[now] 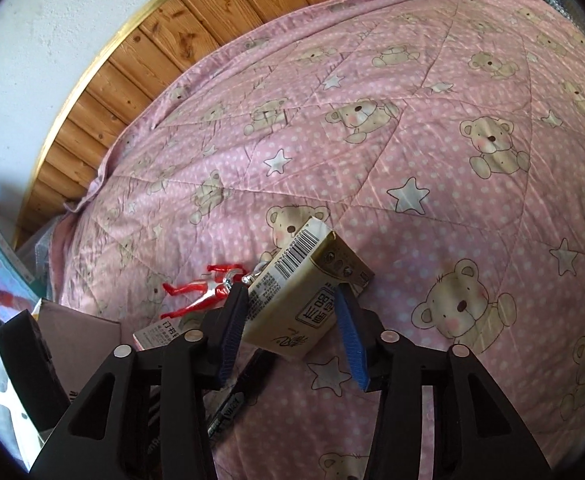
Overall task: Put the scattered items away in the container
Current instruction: 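Grasp the red-and-white card box with the left tool while the right tool grasps the cream box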
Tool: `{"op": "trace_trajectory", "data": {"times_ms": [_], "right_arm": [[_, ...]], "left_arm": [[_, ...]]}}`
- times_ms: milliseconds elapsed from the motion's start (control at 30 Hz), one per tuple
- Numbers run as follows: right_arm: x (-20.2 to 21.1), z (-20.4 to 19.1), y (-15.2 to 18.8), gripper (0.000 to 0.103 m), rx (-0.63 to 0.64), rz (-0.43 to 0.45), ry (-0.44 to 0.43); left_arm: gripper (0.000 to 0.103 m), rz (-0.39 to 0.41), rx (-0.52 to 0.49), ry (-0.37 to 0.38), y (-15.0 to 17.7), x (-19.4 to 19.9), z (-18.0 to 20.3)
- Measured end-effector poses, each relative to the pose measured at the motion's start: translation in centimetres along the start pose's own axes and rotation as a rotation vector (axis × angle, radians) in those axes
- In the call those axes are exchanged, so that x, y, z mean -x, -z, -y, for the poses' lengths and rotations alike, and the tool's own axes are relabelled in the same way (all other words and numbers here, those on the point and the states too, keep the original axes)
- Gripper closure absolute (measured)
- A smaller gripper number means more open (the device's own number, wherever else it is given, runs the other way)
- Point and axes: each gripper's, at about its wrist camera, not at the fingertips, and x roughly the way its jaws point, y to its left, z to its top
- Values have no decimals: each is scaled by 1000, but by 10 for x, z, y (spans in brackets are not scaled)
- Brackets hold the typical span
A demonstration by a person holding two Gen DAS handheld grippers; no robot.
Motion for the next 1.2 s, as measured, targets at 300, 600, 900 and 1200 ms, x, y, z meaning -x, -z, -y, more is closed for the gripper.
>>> {"op": "trace_trajectory", "data": {"times_ms": [300, 600, 900, 1200], "right_arm": [[27, 21, 10, 87, -55, 22, 19], [21, -3, -2, 52, -45, 52, 59], [5, 4, 1, 68, -23, 30, 59], [39, 42, 20, 73, -105, 46, 78]], "left_arm": [[56, 25, 32, 59, -2, 12, -17], [80, 20, 49, 63, 7, 22, -33], [57, 30, 90, 23, 8, 20, -43], [66, 23, 72, 39, 7, 14, -48]]}}
